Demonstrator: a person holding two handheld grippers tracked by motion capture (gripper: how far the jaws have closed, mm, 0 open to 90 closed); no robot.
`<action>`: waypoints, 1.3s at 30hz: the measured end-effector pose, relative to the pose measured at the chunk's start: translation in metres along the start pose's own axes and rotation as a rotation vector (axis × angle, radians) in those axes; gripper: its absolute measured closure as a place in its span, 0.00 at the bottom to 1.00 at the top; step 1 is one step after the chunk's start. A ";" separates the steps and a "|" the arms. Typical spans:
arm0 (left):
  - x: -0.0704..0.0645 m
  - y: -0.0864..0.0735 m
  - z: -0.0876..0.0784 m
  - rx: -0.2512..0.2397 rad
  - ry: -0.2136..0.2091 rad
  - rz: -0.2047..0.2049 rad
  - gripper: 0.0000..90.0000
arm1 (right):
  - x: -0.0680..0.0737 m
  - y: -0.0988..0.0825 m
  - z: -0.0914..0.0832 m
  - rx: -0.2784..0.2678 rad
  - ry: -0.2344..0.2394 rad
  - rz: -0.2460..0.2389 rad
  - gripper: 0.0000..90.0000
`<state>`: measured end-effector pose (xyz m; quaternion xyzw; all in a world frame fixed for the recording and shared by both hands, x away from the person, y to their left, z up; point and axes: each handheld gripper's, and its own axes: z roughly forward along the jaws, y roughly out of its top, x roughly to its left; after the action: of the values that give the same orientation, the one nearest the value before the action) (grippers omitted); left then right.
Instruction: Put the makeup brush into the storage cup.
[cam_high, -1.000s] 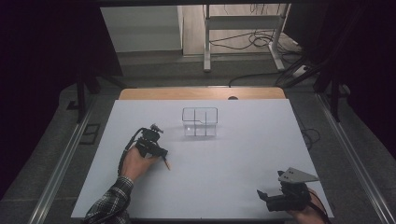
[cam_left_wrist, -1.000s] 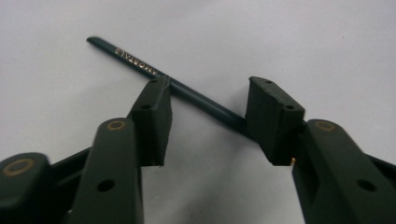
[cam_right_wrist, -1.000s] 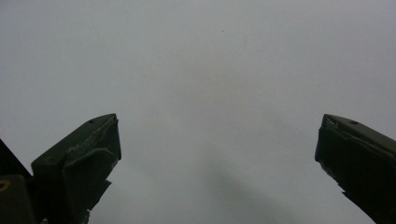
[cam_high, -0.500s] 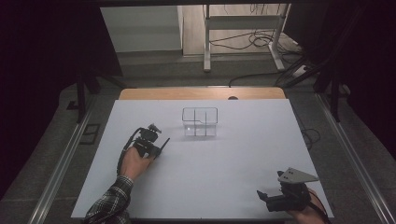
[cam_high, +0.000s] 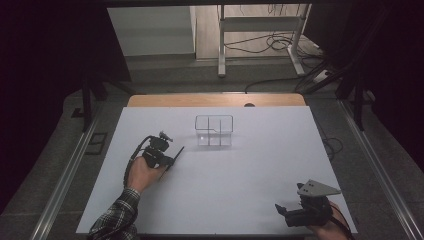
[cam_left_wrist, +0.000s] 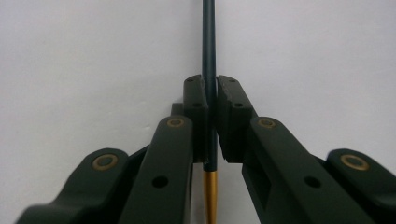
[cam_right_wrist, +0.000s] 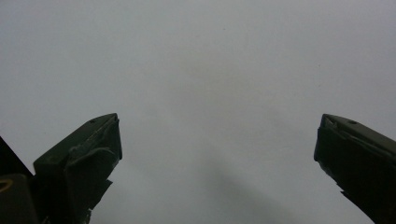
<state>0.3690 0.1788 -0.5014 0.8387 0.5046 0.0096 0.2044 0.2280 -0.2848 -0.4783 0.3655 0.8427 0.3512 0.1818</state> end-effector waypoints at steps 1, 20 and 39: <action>0.000 0.000 -0.002 -0.002 -0.006 0.005 0.93 | 0.000 0.000 0.000 0.001 0.000 -0.001 0.01; -0.016 0.001 -0.028 -0.040 -0.123 0.075 0.93 | 0.001 0.000 0.000 0.003 0.009 -0.007 0.02; -0.043 -0.007 -0.039 -0.086 -0.213 0.143 0.93 | 0.001 0.001 0.000 -0.032 0.025 0.026 0.00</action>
<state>0.3336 0.1574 -0.4602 0.8594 0.4179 -0.0433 0.2915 0.2279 -0.2836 -0.4777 0.3691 0.8342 0.3715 0.1727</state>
